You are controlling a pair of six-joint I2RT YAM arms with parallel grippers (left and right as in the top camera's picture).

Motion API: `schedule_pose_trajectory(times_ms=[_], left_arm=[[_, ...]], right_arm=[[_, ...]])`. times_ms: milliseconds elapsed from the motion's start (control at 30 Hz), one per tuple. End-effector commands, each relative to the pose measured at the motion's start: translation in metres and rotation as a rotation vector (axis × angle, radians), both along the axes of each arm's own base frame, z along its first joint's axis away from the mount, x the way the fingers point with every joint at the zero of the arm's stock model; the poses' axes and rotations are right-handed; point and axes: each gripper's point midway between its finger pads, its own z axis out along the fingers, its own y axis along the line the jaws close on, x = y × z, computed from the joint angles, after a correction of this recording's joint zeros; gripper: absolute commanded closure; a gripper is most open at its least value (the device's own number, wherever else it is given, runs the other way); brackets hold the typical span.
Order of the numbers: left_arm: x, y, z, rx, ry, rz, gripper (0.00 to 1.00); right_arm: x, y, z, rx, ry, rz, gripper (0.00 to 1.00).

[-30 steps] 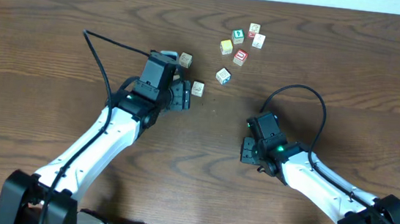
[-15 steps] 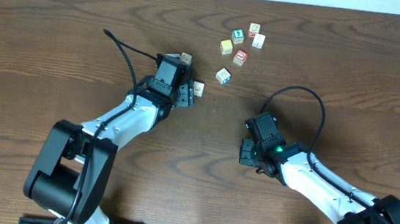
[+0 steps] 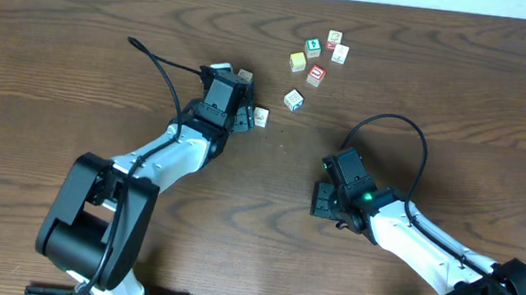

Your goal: Lift 5 blocks

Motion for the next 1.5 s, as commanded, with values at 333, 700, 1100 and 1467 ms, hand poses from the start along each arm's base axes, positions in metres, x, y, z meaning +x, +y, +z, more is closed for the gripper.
schedule_pose_trajectory(times_ms=[333,700,1100,1467], left_arm=[[-0.003,0.009,-0.035,0.044,0.051,0.03,0.31],[0.0,0.008,-0.033,0.042,0.035,0.035,0.75],[-0.017,0.012,-0.03,0.056,0.101,0.023,0.87],[-0.041,0.011,0.038,0.024,0.064,-0.007,0.93]], right_arm=[[-0.018,0.002,-0.002,0.006,0.06,0.063,0.34],[-0.012,0.006,0.035,0.01,0.019,0.116,0.36],[0.0,-0.012,0.075,-0.07,-0.086,0.091,0.26],[0.031,-0.037,0.103,-0.11,-0.157,0.103,0.27]])
